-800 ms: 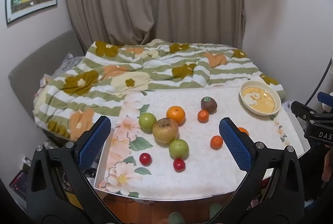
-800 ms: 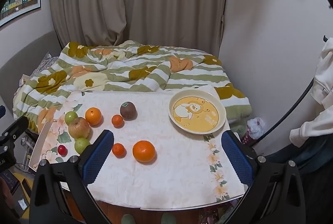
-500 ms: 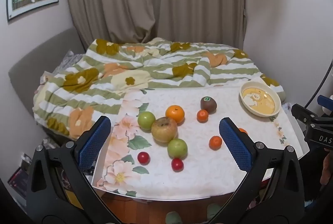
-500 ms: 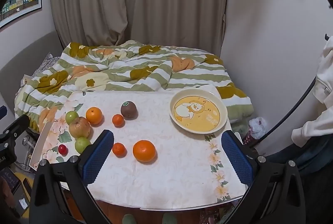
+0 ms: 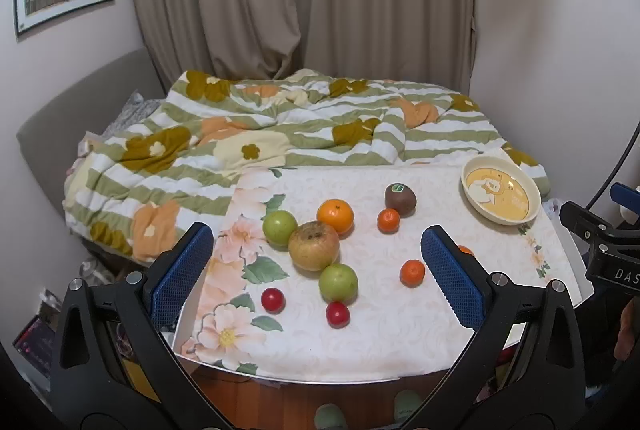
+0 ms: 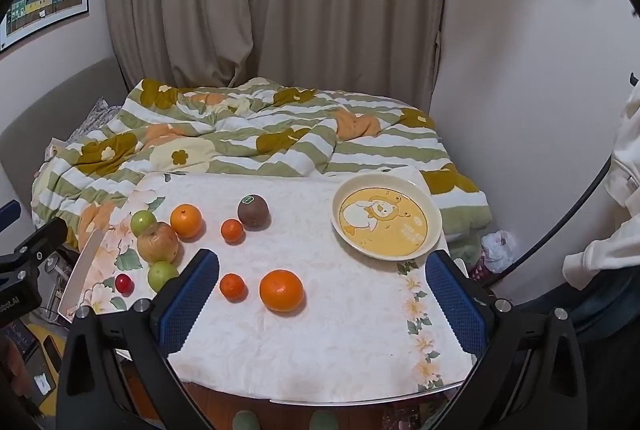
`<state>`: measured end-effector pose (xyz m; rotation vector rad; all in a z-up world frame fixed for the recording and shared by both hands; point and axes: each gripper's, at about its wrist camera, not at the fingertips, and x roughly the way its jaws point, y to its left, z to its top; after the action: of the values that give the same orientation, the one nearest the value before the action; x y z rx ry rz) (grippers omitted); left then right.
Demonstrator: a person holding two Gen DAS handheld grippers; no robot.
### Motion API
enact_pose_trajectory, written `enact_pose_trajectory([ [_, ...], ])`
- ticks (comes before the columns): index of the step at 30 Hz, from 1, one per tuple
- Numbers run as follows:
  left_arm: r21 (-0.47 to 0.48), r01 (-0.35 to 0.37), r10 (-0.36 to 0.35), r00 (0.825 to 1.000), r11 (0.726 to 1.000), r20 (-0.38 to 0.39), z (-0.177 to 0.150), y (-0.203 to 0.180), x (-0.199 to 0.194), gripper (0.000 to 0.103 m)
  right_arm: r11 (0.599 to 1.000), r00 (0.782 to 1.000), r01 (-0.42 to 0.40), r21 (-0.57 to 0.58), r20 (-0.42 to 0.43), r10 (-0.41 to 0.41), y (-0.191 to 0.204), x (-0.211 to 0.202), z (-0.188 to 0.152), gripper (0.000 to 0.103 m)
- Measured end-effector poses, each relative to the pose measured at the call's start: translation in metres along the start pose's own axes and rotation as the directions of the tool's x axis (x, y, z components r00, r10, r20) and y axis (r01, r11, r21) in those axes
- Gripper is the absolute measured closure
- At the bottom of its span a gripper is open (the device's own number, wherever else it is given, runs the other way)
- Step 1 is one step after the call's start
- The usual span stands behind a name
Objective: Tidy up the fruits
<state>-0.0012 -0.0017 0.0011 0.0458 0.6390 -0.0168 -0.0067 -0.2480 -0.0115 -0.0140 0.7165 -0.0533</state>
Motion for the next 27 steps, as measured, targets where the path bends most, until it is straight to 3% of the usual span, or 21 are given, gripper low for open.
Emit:
enact_pose_trajectory([
  [27, 0.0, 0.003, -0.003, 1.0, 1.0, 0.0, 0.002, -0.003, 0.004, 0.0, 1.0, 1.0, -0.004, 0.0, 0.001, 0.004, 0.005, -0.002, -0.001, 0.0],
])
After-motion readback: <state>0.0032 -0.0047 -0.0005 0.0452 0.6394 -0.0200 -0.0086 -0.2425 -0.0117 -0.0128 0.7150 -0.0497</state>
